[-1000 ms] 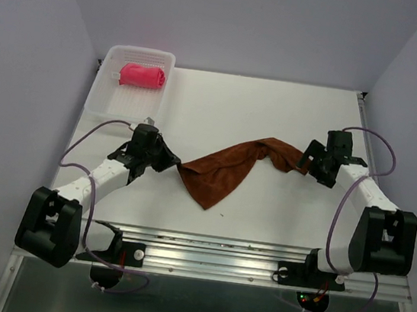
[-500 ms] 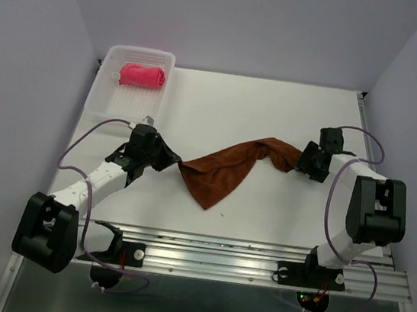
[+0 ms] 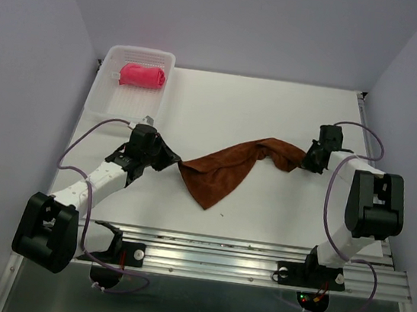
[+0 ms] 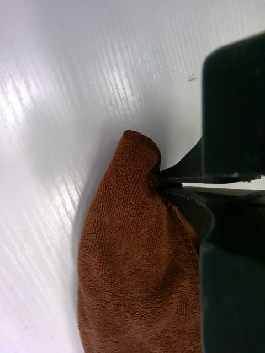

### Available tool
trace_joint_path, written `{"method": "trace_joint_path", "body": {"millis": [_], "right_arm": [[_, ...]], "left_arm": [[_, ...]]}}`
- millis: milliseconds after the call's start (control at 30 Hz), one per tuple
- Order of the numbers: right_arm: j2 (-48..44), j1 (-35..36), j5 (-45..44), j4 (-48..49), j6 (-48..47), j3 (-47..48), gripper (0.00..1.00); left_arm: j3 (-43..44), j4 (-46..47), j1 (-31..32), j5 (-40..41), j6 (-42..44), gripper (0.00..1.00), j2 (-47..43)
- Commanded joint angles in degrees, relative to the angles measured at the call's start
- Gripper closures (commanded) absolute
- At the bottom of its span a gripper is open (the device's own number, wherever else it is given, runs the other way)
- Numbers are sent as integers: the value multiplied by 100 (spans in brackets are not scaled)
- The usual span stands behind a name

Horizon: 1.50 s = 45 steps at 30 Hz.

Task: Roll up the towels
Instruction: Flatten the towel

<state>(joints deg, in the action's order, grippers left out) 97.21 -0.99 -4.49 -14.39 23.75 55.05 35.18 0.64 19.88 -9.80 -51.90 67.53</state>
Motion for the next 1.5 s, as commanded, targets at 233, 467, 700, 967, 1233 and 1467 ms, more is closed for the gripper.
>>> {"method": "trace_joint_path", "body": {"millis": [233,467,700,967,1233,1467], "right_arm": [[-1976,29,98,-177,-485,146,99],[-3057,-207,220,-757,-424,990,99],[-3331,-366,605,-943,-441,1307,99],[-3331,-366,783,-943,-485,525,99],[-3156,-366,582,-951,-599,393,99],[-2989,-366,511,-995,-643,410,99]], "left_arm": [[893,-20,7,602,338,100,-608],[1763,-661,-238,1454,532,100,-1083],[2019,-1495,-397,1308,1006,76,-1295],[710,-198,-344,-575,953,36,-340],[1561,454,112,-1111,1445,18,1707],[2344,524,411,-1472,1490,30,3222]]}}
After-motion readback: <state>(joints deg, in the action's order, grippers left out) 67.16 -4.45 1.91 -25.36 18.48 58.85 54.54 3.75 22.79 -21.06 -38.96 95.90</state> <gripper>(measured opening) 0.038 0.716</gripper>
